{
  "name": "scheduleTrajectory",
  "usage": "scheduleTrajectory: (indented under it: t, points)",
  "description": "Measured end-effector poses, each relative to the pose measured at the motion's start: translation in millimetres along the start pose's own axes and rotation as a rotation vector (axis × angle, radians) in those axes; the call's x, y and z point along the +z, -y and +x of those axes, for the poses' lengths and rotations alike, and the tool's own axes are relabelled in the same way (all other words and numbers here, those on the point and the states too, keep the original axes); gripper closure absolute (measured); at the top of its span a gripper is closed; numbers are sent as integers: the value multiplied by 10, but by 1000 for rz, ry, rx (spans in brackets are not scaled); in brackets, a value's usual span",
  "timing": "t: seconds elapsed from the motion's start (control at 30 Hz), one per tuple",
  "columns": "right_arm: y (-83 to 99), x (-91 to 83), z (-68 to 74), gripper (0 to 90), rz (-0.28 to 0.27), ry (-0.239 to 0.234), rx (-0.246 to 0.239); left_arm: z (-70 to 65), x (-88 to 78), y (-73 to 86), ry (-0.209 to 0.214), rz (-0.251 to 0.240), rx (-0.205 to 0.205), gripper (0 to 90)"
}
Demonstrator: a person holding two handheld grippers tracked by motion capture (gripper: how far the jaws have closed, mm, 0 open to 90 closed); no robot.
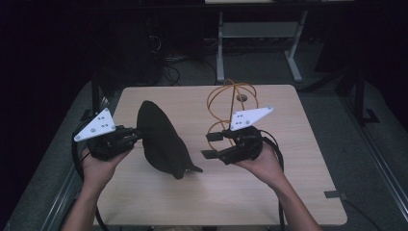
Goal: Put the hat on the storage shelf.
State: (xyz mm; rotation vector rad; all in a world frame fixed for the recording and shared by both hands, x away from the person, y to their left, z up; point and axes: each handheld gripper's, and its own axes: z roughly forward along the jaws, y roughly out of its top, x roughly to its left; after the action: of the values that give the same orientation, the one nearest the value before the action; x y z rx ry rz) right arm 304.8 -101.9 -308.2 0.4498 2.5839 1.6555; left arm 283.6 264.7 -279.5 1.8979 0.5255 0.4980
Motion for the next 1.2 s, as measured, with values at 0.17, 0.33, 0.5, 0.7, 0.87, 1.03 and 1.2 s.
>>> scheduleTrajectory:
  t: [0.17,0.33,0.5,0.7,0.87,1.03,1.2]
  points:
    - [187,-113,-70,385,19,37,28,68,13,-75,14,13,-6,862]
    - [338,-234,-102,381,19,61,50,120,25,-142,21,19,-9,862]
    - [508,-365,-119,369,25,99,67,165,49,-224,33,14,-18,862]
    - [768,-549,-180,347,31,159,121,232,103,-351,55,15,-22,862]
    - [992,-684,-237,331,33,209,158,289,187,-499,65,30,-1,862]
    - [1196,-794,-317,325,39,254,200,358,297,-651,84,43,7,862]
    - [1367,-866,-386,321,61,304,226,420,442,-817,115,58,13,862]
